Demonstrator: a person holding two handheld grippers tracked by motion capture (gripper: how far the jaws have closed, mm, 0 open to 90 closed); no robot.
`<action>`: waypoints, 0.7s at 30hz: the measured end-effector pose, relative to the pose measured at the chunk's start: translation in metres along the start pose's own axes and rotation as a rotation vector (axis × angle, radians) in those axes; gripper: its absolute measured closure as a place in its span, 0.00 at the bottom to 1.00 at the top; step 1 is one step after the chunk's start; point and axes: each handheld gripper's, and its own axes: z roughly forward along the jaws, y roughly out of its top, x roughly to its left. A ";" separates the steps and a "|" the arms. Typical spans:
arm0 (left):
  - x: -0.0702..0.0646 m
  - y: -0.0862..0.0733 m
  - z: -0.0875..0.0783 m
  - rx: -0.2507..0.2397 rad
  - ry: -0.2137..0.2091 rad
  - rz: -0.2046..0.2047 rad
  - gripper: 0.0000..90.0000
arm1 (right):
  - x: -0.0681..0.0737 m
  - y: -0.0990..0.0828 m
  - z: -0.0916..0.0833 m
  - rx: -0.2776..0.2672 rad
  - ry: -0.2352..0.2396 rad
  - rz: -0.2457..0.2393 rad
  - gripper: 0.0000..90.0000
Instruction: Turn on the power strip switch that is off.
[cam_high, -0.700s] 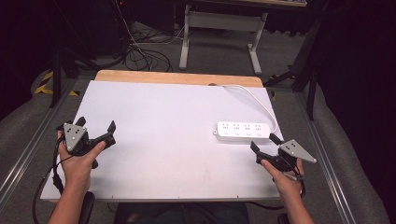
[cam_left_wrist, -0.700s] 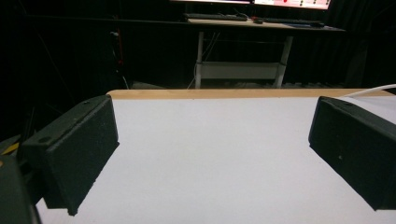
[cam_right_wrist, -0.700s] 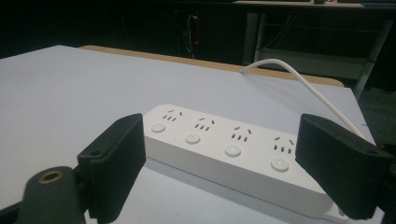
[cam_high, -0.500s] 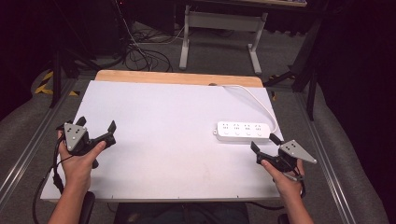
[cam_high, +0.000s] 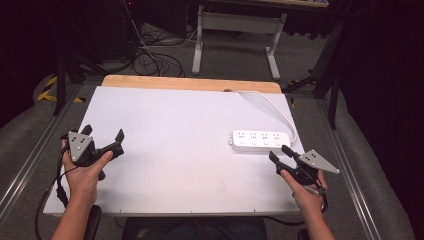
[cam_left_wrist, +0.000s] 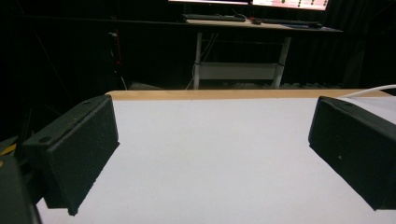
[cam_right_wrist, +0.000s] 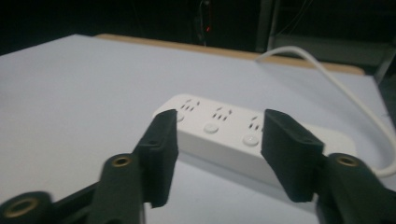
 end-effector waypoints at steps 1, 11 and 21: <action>0.000 0.000 0.000 0.001 -0.001 -0.001 0.02 | 0.001 0.000 0.000 0.025 0.017 0.003 0.57; 0.000 0.000 0.000 0.000 -0.010 0.001 0.02 | 0.007 0.006 -0.003 0.105 0.093 0.034 1.00; 0.000 0.000 0.000 -0.001 -0.017 0.001 0.02 | 0.014 0.016 -0.003 0.224 -0.013 -0.103 1.00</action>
